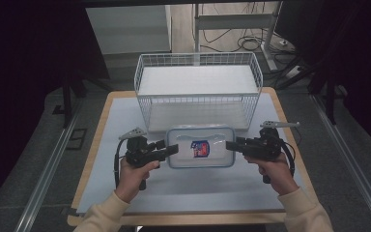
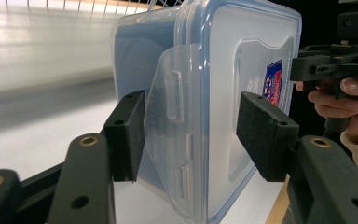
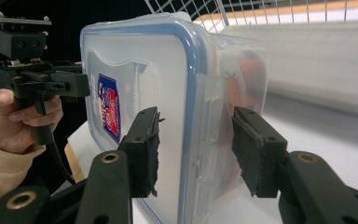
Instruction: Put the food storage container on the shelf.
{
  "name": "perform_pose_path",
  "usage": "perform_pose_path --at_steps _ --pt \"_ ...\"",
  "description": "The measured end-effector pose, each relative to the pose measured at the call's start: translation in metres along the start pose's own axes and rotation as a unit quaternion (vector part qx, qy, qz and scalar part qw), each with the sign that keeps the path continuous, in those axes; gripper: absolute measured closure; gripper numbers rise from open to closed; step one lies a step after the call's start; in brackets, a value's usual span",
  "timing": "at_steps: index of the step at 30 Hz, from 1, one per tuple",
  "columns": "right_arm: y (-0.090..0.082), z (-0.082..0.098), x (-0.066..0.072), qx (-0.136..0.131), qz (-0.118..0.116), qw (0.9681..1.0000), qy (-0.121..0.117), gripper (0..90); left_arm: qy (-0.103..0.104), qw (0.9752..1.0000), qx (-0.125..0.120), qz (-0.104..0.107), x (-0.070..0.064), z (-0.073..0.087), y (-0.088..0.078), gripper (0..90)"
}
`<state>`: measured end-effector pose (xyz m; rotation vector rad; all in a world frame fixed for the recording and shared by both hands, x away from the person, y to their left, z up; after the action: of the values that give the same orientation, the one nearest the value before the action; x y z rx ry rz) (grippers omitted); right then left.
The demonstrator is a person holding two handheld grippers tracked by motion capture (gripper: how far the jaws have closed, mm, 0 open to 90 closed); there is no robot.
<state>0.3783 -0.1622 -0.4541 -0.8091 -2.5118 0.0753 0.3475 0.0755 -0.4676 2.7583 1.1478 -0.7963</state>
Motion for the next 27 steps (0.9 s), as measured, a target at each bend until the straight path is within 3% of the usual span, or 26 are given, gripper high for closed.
perform_pose_path --at_steps 10,27 --pt "-0.001 -0.031 0.009 -0.009 -0.001 0.9998 -0.019 52.2 0.008 0.9998 -0.018 0.006 -0.008 -0.031 0.002 44.4" --pt "0.006 -0.065 0.011 -0.030 -0.010 0.9993 -0.021 52.4 0.025 0.9990 -0.036 0.009 -0.009 -0.072 0.006 44.8"
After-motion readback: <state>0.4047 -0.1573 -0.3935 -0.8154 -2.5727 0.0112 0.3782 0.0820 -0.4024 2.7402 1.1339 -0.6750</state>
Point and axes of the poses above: each handheld gripper's, and its own axes: y roughly forward along the jaws, z roughly out of its underside, x roughly to its left, the point moved 9 cm from there along y, roughly forward along the jaws, and after that the axes turned 15 degrees about -x, right-handed, at the moved point
